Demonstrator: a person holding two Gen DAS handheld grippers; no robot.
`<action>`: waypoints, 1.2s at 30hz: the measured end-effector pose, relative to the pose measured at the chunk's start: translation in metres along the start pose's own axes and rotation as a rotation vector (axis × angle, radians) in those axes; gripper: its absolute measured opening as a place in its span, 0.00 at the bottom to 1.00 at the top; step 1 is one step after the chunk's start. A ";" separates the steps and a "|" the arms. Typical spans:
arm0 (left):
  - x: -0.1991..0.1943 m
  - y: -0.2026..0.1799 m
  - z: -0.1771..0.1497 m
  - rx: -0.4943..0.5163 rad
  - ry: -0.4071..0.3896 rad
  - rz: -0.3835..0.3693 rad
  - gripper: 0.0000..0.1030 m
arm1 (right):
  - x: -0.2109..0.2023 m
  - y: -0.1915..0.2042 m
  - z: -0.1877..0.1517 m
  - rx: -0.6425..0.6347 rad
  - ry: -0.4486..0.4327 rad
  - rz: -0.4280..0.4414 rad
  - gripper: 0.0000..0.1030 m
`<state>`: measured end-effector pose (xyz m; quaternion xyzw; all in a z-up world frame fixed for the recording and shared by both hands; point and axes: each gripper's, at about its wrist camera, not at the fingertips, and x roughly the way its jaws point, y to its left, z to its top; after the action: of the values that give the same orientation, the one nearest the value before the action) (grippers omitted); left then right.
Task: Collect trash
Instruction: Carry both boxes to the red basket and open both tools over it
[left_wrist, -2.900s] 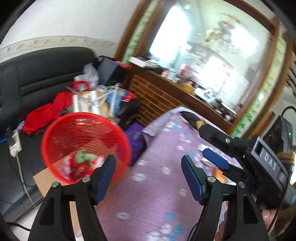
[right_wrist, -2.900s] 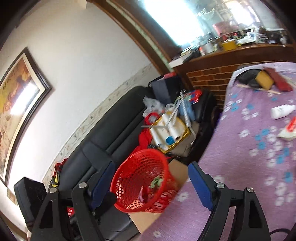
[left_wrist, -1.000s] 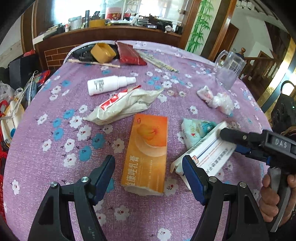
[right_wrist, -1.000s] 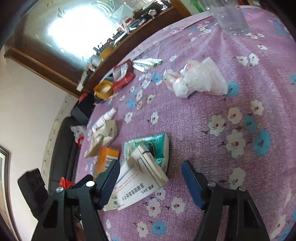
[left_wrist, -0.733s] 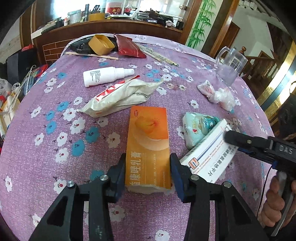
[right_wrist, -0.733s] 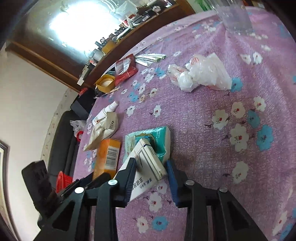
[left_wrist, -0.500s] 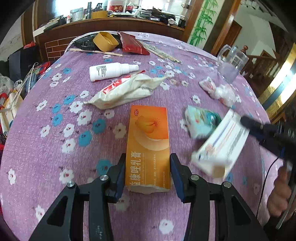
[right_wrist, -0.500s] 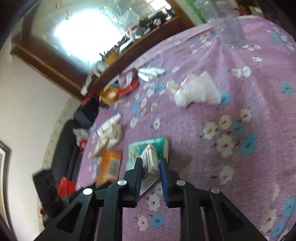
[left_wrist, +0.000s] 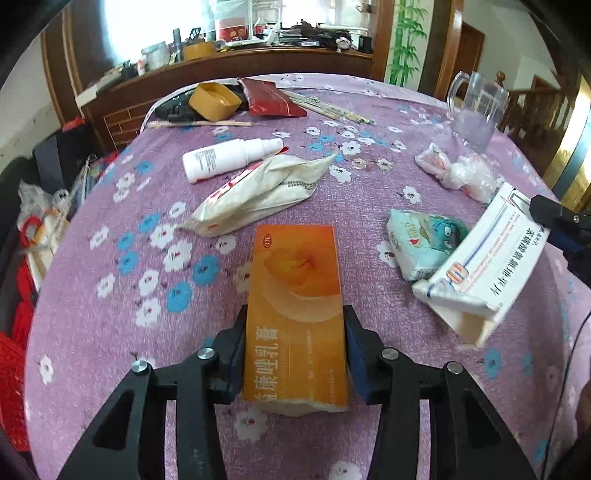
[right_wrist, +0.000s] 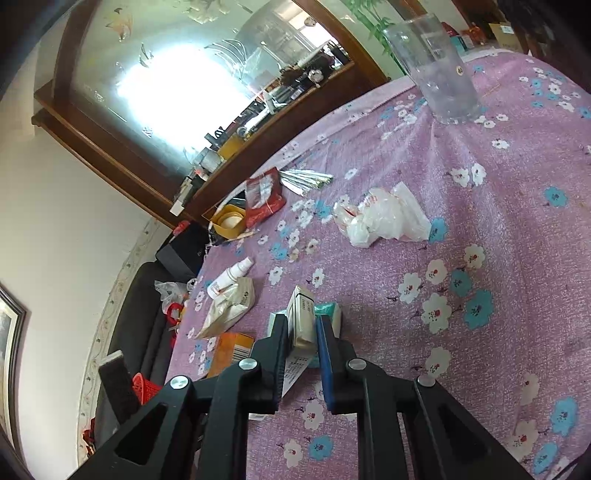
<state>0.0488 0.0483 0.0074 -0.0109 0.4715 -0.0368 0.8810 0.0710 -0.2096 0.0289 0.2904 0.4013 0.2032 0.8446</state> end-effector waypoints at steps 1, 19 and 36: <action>-0.003 0.004 -0.002 -0.020 -0.001 -0.013 0.46 | -0.001 0.001 0.000 -0.002 -0.005 0.005 0.17; -0.127 0.048 -0.070 -0.240 -0.149 -0.095 0.46 | -0.027 0.060 -0.019 -0.144 -0.094 0.069 0.16; -0.211 0.080 -0.086 -0.288 -0.322 -0.127 0.46 | -0.075 0.173 -0.055 -0.241 -0.182 0.223 0.16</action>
<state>-0.1352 0.1455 0.1302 -0.1718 0.3233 -0.0222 0.9303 -0.0361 -0.1054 0.1560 0.2470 0.2610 0.3151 0.8784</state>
